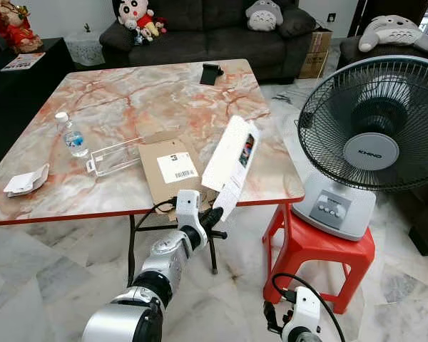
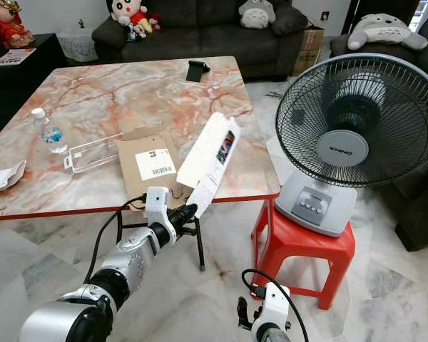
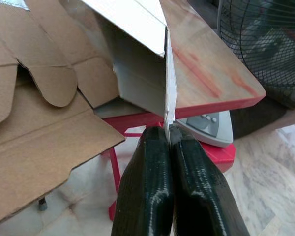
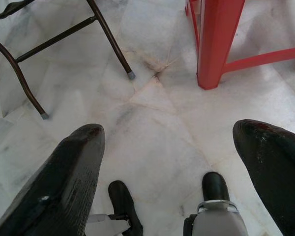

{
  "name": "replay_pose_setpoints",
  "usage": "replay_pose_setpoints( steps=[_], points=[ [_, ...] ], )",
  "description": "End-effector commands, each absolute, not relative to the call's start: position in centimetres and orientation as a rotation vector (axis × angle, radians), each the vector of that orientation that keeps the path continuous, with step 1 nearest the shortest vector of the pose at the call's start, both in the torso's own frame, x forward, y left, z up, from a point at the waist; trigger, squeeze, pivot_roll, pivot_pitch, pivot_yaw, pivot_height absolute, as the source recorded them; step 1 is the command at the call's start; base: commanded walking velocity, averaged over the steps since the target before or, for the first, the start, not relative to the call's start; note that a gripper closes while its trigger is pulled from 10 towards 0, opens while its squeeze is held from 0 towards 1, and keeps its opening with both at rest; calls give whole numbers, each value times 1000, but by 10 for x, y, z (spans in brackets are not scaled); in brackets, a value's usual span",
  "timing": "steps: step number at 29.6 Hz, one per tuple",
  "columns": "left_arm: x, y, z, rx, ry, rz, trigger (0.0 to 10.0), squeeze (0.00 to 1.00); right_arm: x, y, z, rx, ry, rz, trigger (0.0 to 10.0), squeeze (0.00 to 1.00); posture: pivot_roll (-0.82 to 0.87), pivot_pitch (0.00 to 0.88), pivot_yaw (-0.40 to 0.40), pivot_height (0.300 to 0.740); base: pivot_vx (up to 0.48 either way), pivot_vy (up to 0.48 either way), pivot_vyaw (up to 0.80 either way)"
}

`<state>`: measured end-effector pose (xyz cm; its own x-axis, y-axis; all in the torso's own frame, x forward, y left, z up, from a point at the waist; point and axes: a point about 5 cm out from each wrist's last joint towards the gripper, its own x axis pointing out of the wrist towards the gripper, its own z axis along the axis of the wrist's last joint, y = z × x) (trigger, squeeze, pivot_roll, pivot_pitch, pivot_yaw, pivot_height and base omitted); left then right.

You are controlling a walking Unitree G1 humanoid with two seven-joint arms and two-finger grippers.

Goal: Picking trash to rubbish bin

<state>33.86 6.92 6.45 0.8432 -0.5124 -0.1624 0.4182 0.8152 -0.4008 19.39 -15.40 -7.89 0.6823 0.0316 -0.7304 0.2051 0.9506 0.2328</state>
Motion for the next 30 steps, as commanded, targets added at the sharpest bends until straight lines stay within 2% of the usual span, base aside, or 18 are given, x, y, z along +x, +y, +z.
replay_pose_setpoints(
  steps=[1,8,15,19,20,25,30],
  points=[
    [342,74,68,-353,253,-487,0,0,193,-152,-80,311,828,-99,10000,0,-126,0,58,740,0,0,0],
    [349,81,80,-277,178,-485,0,0,193,-150,-80,311,829,-96,10000,0,-121,0,56,740,0,0,0],
    [357,93,103,-99,18,-451,0,0,192,-151,-80,308,833,-97,10000,0,-115,0,54,740,0,0,0],
    [357,96,106,-69,-14,-440,0,0,192,-151,-80,307,833,-98,10000,0,-115,0,54,740,0,0,0],
    [357,100,107,-34,-33,-426,10000,0,192,-151,-80,307,834,-97,10000,0,-111,0,53,740,0,0,0],
    [352,113,104,72,-71,-378,10000,0,191,-149,-81,307,837,-93,10000,0,-109,0,55,740,0,0,0],
    [343,124,83,145,0,-355,10000,0,192,-148,-80,304,834,-84,10000,0,-111,0,60,740,0,0,0]
  ],
)
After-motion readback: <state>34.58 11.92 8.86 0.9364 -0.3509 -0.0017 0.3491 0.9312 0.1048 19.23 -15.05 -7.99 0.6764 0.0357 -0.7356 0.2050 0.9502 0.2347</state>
